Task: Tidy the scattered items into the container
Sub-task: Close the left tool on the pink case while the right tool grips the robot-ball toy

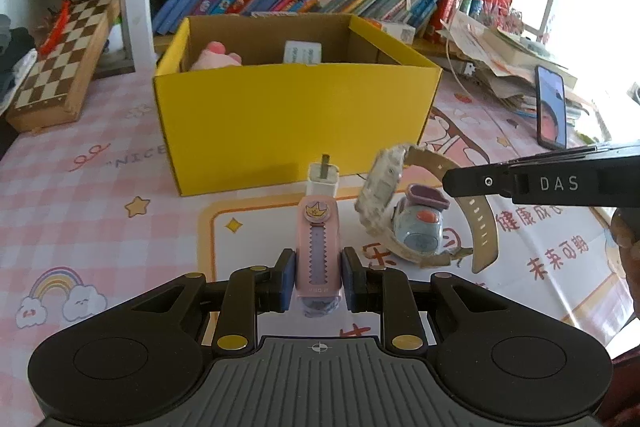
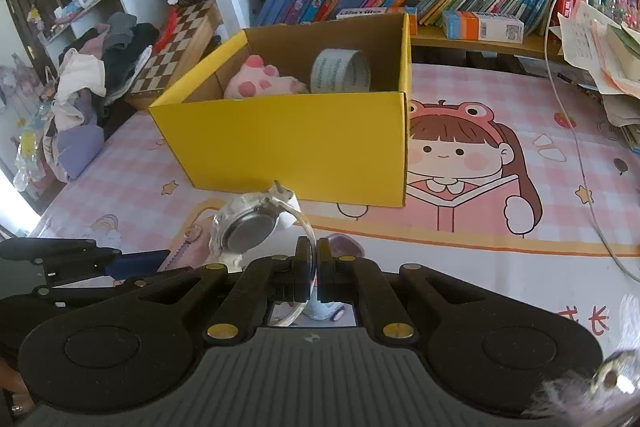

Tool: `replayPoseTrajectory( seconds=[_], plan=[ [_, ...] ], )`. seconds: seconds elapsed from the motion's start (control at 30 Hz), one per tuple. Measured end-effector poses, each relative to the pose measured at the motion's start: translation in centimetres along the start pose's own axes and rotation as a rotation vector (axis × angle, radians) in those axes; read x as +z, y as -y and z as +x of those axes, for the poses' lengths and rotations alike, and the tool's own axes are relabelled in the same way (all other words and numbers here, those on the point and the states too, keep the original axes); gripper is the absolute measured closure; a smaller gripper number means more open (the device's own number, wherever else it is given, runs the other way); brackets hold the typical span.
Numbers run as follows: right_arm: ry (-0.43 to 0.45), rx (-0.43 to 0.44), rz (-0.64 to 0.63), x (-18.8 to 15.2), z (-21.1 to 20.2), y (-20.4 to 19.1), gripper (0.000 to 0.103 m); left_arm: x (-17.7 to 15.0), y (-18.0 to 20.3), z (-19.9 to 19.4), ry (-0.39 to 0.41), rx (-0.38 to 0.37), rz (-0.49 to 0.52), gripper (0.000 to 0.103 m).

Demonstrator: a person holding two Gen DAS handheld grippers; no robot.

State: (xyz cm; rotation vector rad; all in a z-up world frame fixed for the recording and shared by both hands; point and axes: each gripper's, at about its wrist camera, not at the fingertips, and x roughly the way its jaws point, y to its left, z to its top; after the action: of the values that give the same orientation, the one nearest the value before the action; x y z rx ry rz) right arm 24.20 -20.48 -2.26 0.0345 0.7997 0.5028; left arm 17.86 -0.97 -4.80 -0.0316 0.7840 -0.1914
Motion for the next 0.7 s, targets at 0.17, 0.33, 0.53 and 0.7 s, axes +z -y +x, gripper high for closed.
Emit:
replayPoseTrajectory(
  seconds=[0.17, 0.33, 0.53, 0.7],
  plan=[
    [-0.003, 0.008, 0.001, -0.3, -0.2, -0.7, 0.1, -0.1, -0.3, -0.6, 0.005, -0.004, 0.003, 0.08],
    [0.001, 0.016, -0.013, -0.5, -0.5, -1.5, 0.1, -0.2, -0.4, -1.4, 0.023, -0.014, 0.016, 0.08],
    [0.016, 0.013, -0.002, -0.2, -1.2, -1.9, 0.1, 0.5, -0.8, -2.9, 0.063, -0.03, 0.018, 0.08],
    [0.061, 0.022, 0.002, 1.0, -2.5, -2.0, 0.1, 1.6, -0.9, -4.4, 0.118, -0.043, 0.019, 0.08]
  ],
)
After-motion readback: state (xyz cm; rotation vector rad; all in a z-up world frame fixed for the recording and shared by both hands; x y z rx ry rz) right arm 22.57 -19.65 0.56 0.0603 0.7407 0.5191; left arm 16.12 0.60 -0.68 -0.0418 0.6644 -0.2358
